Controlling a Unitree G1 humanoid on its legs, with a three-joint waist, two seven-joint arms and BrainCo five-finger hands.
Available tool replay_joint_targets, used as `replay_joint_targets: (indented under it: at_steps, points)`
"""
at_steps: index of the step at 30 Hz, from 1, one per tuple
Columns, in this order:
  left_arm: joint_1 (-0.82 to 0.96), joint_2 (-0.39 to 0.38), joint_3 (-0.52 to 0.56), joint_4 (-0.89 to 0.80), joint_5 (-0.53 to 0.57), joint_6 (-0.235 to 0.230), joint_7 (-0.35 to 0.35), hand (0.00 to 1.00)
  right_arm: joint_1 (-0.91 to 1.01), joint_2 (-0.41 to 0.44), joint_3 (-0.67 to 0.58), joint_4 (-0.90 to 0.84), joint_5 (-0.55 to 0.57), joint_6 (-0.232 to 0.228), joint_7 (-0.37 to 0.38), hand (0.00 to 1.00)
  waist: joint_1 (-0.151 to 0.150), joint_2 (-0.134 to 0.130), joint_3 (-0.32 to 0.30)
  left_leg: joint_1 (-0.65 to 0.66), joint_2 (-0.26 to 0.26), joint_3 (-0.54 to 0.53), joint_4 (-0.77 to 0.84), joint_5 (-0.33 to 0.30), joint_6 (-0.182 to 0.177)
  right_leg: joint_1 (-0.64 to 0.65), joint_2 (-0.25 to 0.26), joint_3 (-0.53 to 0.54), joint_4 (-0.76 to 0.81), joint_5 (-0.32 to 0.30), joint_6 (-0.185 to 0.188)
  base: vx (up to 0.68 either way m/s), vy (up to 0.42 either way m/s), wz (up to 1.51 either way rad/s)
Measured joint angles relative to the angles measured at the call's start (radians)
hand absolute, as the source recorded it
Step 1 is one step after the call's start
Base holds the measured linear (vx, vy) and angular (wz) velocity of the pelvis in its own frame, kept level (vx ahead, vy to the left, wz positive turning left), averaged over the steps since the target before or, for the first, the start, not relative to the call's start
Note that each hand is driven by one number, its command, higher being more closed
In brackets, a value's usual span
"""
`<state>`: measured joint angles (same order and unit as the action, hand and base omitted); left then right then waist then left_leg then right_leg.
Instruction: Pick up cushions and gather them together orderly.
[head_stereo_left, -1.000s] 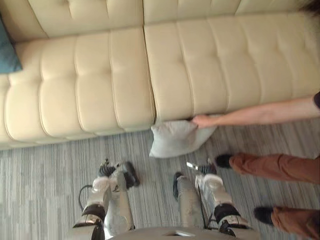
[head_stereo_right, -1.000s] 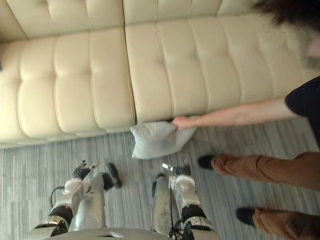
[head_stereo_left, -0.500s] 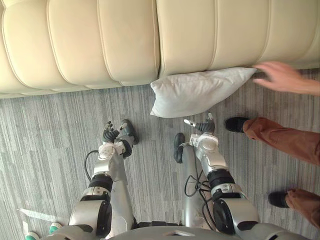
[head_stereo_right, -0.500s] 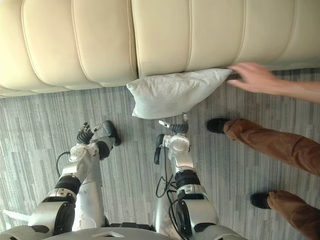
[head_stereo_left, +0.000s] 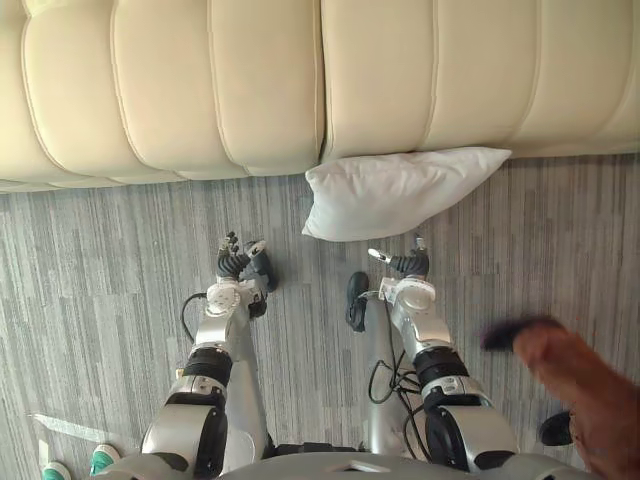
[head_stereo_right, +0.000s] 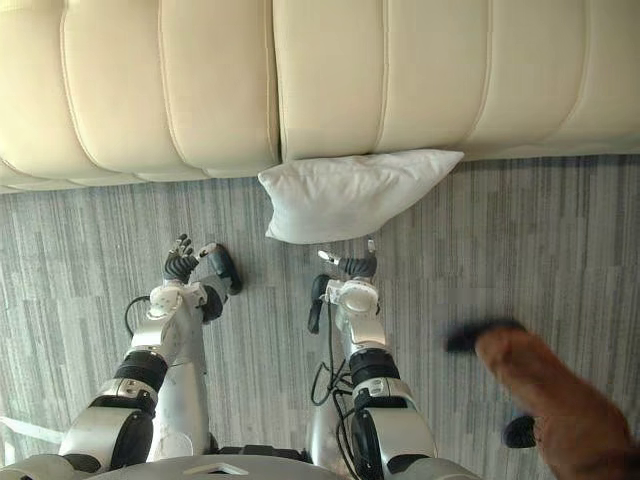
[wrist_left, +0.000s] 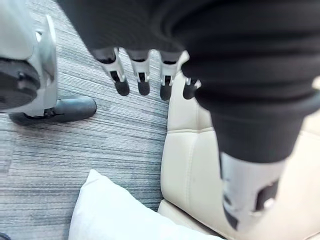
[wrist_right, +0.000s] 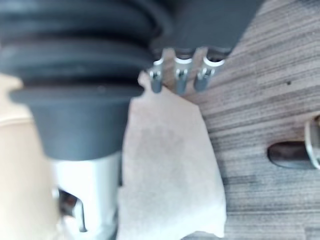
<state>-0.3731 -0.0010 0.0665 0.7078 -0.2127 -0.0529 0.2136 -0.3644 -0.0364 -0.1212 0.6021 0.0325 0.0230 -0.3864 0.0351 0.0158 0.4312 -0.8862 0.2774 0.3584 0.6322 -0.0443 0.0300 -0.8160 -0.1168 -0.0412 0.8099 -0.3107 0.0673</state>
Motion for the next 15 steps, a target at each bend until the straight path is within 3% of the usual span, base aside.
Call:
replay_joint_targets:
  at_steps: [6, 15]
  points:
    - [0.134, 0.0, -0.028, 0.047, 0.056, 0.004, -0.021, 0.0, 0.177, 0.03, -0.009, 0.021, 0.0, 0.0, 0.039, 0.0, -0.008, -0.002, -0.046, 0.158, -0.017, 0.003, -0.064, 0.002, -0.006, 0.179, -0.003, -0.02, -0.097, 0.011, 0.006, 0.06, -0.02, 0.04]
    - [0.33, 0.002, -0.022, 0.176, 0.148, 0.025, -0.056, 0.0, 0.396, 0.056, -0.029, 0.136, -0.032, 0.002, 0.105, 0.0, -0.011, -0.028, -0.22, 0.481, -0.075, 0.014, -0.237, 0.01, -0.037, 0.536, -0.019, -0.063, -0.316, 0.037, 0.017, 0.07, 0.01, 0.07]
